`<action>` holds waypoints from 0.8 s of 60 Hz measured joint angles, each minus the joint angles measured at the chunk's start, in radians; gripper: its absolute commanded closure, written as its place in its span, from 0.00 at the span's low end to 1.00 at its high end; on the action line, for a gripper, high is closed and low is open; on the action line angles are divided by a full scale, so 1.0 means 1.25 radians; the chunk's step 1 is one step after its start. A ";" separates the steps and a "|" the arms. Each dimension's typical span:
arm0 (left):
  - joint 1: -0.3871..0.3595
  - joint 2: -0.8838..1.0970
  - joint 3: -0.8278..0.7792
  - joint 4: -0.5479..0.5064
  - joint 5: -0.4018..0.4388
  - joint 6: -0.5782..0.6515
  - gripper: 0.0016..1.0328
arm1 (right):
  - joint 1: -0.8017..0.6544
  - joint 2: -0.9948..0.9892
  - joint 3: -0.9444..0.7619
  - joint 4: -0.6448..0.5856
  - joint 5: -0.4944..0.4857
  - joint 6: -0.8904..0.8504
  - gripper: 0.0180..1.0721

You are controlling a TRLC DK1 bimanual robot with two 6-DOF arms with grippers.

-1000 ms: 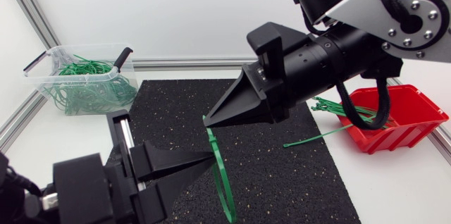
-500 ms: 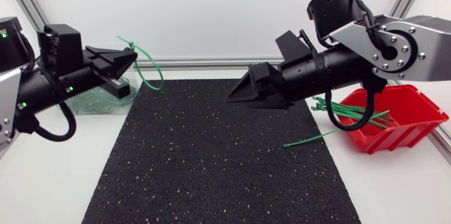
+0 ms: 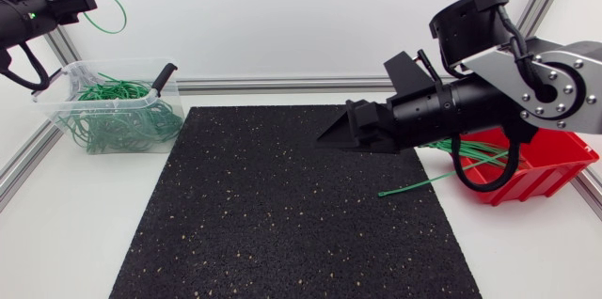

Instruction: Take a green cable tie from the red box, thread the tail through the head to close it, then place it in the transparent bin on the left.

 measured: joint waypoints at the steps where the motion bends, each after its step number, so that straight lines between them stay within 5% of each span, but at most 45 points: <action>1: 0.003 0.020 0.015 -0.019 -0.009 0.000 0.96 | -0.003 -0.004 -0.003 0.000 0.001 -0.002 0.03; 5: 0.011 0.085 0.061 -0.080 -0.040 0.000 0.92 | -0.013 -0.019 -0.016 0.000 0.005 -0.006 0.03; 12: 0.015 0.195 0.120 -0.191 -0.086 0.010 0.62 | -0.033 -0.051 -0.042 0.000 0.026 -0.024 0.03; 18: 0.015 0.235 0.112 -0.218 -0.098 0.023 0.02 | -0.057 -0.086 -0.060 0.000 0.055 -0.051 0.03; 34: 0.012 0.094 -0.013 -0.206 -0.120 0.041 0.03 | -0.169 -0.173 -0.120 0.021 0.213 -0.186 0.03; 48: 0.005 -0.136 -0.165 -0.171 -0.120 0.050 0.03 | -0.310 -0.259 -0.193 0.067 0.258 -0.276 0.03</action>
